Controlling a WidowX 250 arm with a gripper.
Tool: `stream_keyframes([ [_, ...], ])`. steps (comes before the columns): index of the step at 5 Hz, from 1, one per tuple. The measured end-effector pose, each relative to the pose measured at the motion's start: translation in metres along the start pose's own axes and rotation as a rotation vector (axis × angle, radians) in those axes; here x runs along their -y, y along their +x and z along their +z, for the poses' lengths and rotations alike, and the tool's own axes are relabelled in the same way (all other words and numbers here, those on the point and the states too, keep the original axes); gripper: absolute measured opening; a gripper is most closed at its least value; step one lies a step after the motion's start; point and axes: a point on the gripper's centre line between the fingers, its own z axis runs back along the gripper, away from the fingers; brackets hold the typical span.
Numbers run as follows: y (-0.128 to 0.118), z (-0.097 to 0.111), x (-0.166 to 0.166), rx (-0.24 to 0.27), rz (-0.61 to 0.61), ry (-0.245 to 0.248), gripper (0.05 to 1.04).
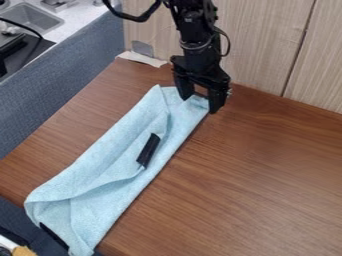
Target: Fold the cloth from top to bottom
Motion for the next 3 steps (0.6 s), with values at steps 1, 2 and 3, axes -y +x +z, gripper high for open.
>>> stream_keyframes([
  [1,0.0070,-0.0159,0.0024,0.014,0.005,-0.017,0.964],
  [2,0.0144,-0.0225,-0.0031,0.015,0.008,0.001,0.694],
  [3,0.0160,-0.0229,-0.0065,0.012,0.015,0.018,0.394],
])
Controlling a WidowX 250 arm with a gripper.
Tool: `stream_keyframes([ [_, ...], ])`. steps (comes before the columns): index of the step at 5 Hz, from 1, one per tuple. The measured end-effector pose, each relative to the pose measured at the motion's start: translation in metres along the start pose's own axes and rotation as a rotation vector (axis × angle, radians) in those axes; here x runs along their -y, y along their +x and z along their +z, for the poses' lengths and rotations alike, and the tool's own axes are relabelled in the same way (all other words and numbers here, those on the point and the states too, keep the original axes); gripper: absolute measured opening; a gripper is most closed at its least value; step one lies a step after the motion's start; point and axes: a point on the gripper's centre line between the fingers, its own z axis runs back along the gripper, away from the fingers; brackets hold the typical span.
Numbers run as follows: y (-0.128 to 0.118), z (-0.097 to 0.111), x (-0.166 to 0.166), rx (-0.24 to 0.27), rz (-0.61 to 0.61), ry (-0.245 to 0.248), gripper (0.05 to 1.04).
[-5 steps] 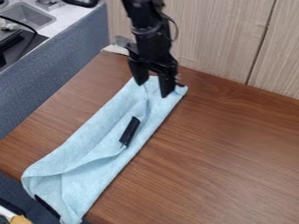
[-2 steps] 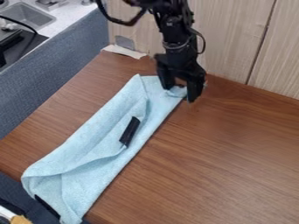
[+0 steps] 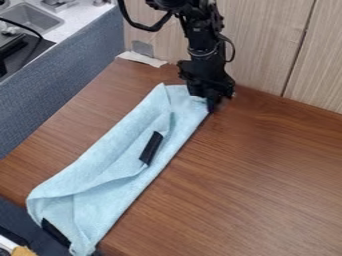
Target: Fold the cloth from top to bottom
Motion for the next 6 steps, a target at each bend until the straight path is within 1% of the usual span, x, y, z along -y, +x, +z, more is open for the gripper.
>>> stream_keyframes([
  [1,-0.004,-0.002,-0.001,-0.009,0.006,0.008,0.187],
  [2,-0.007,-0.001,0.001,-0.001,0.003,0.000,0.077],
  [3,-0.012,0.004,0.004,0.004,0.012,-0.020,0.060],
  [4,-0.014,0.025,0.002,0.071,0.041,-0.025,0.059],
  [5,-0.016,0.052,0.001,0.125,0.048,-0.022,0.059],
  [6,-0.024,0.073,0.005,0.174,0.052,-0.029,0.059],
])
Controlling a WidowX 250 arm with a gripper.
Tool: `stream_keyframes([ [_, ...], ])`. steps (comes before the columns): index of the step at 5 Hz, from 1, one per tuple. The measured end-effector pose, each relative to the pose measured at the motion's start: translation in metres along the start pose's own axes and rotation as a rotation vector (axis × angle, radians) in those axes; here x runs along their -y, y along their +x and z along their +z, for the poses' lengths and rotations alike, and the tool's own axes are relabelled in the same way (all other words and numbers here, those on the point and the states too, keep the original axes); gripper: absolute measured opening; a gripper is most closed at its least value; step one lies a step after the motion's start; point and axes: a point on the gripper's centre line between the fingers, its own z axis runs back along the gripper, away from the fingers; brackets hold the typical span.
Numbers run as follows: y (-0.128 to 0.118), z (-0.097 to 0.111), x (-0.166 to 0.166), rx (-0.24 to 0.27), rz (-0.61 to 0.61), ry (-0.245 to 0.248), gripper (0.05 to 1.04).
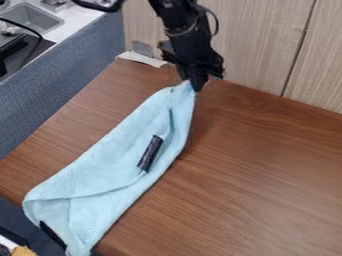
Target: Fold the cloth from top to bottom
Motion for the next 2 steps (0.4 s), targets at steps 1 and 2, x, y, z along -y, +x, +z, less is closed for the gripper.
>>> stream_keyframes([
  [1,-0.016,0.017,0.007,0.024,-0.023,-0.005,0.059],
  [2,-0.040,0.032,0.013,0.048,-0.047,0.005,0.059],
])
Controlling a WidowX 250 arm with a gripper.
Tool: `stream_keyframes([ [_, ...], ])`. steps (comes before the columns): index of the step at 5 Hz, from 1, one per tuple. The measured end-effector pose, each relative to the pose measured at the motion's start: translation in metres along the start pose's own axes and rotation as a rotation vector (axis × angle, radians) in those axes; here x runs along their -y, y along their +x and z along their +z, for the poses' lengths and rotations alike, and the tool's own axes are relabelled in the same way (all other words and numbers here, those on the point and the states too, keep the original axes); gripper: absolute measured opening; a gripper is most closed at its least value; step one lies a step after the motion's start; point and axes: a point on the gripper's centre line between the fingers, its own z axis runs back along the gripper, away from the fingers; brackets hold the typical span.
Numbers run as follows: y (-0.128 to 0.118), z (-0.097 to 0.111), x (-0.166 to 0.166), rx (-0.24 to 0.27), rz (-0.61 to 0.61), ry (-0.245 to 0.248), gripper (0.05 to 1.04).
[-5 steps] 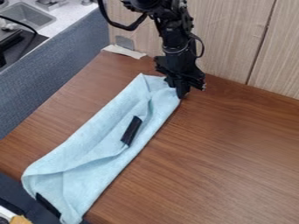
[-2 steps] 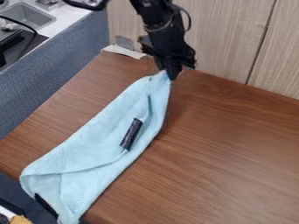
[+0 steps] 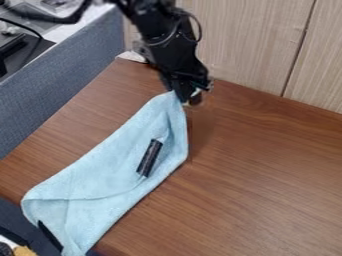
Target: Fold the cloth from top to bottom
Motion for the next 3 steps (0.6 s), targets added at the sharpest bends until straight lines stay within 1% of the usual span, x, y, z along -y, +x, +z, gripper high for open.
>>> stream_keyframes([
  [1,-0.026,0.007,-0.003,0.015,0.001,0.021,0.059],
  [2,-0.053,0.010,-0.011,0.005,0.024,0.068,0.059],
  [3,-0.081,0.012,-0.025,-0.018,0.067,0.135,0.059],
])
